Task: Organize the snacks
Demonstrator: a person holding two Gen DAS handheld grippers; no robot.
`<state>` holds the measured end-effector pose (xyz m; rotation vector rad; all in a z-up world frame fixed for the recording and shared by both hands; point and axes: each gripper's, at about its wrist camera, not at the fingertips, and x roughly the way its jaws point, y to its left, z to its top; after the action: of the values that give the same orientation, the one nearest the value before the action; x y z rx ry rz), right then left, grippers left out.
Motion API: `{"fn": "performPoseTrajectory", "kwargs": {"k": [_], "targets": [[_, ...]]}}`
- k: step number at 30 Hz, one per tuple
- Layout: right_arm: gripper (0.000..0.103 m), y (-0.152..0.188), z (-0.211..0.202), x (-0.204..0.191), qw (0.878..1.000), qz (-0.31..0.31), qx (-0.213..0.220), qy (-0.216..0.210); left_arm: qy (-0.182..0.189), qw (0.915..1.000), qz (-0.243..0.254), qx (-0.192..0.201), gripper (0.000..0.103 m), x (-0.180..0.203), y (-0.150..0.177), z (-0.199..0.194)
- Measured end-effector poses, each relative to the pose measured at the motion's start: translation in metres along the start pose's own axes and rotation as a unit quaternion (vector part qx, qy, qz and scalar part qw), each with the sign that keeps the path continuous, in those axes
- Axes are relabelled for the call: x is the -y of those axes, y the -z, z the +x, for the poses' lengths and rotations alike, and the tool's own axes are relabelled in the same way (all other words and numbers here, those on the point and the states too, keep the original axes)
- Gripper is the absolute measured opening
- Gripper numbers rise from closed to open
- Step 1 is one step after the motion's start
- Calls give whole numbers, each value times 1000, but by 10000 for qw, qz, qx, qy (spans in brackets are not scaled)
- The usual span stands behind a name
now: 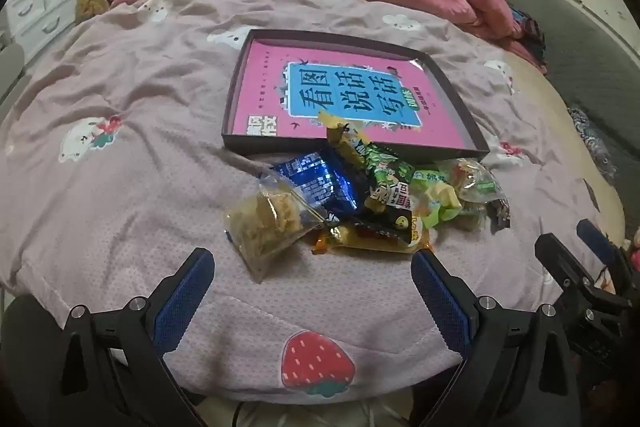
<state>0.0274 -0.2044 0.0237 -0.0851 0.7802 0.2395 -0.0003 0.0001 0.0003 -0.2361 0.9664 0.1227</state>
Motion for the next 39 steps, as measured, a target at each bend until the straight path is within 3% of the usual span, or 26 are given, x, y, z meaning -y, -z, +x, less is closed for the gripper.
{"fn": "performPoseTrajectory", "kwargs": {"k": [3,5,39], "targets": [[102,-9,2,3,9999,-118,70,-56,-46,10000,-29,54,99,0,-1,-1],[102,0,-10,-7,9988,-333,349,107,-96,9999,-22,97,99,4,-3,-4],[102,1,-8,-9,9993,-308,188,136,-30,9999,72,99,99,2,0,-6]]}}
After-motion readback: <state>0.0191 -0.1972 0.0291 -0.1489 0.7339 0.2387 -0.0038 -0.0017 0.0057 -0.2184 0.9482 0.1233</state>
